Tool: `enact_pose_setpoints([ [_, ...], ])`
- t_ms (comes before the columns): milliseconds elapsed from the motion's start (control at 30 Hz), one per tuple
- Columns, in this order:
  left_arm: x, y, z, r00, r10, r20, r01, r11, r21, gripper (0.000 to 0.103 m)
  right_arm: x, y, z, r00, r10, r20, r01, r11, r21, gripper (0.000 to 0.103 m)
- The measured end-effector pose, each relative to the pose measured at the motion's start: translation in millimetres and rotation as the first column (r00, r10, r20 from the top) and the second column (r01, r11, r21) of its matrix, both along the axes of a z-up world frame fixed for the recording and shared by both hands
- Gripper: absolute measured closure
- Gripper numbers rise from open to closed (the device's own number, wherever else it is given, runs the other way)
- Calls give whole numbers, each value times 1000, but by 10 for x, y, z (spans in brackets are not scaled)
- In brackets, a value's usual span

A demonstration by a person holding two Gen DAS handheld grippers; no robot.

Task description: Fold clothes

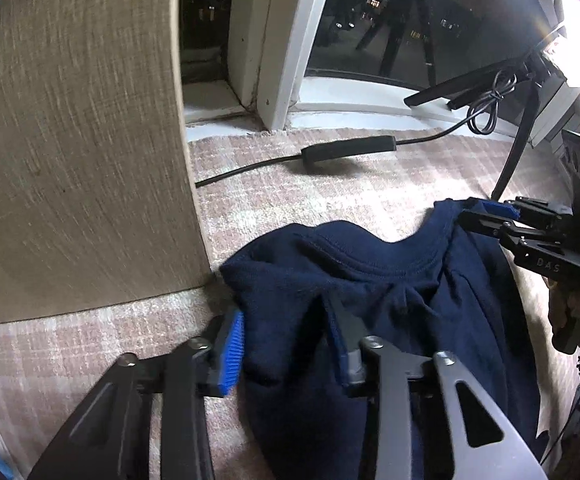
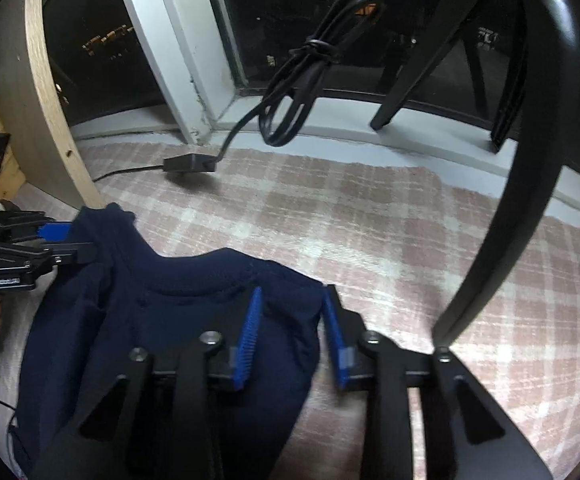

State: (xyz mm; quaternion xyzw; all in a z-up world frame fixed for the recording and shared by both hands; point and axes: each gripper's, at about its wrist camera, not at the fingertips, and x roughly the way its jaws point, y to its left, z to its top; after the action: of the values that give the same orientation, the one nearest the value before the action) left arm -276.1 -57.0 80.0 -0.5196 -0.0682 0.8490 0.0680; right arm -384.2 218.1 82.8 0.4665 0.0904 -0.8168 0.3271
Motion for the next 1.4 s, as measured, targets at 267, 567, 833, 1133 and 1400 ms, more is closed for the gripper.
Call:
enact_pose_setpoints([
  [267, 82, -107, 92, 998, -12, -55, 16, 997, 78, 100, 27, 172, 149, 999, -1, 35, 6, 987, -162, 96],
  [567, 623, -49, 823, 980, -85, -179, 103, 990, 91, 100, 553, 489, 878, 1000, 0, -30, -9, 956, -294, 96],
  [833, 1826, 66, 1373, 957, -133, -258, 160, 983, 87, 100, 1608, 1101, 1495, 993, -40, -110, -2, 933, -361, 96],
  [1133, 3275, 346, 1223, 968, -150, -201, 183, 970, 159, 100, 2954, 1589, 1337, 993, -61, -99, 27, 947, -321, 96],
  [1400, 3873, 676, 494, 972, -234, -13, 234, 964, 129, 95, 3478, 1681, 449, 995, -52, 80, 62, 989, -131, 96],
])
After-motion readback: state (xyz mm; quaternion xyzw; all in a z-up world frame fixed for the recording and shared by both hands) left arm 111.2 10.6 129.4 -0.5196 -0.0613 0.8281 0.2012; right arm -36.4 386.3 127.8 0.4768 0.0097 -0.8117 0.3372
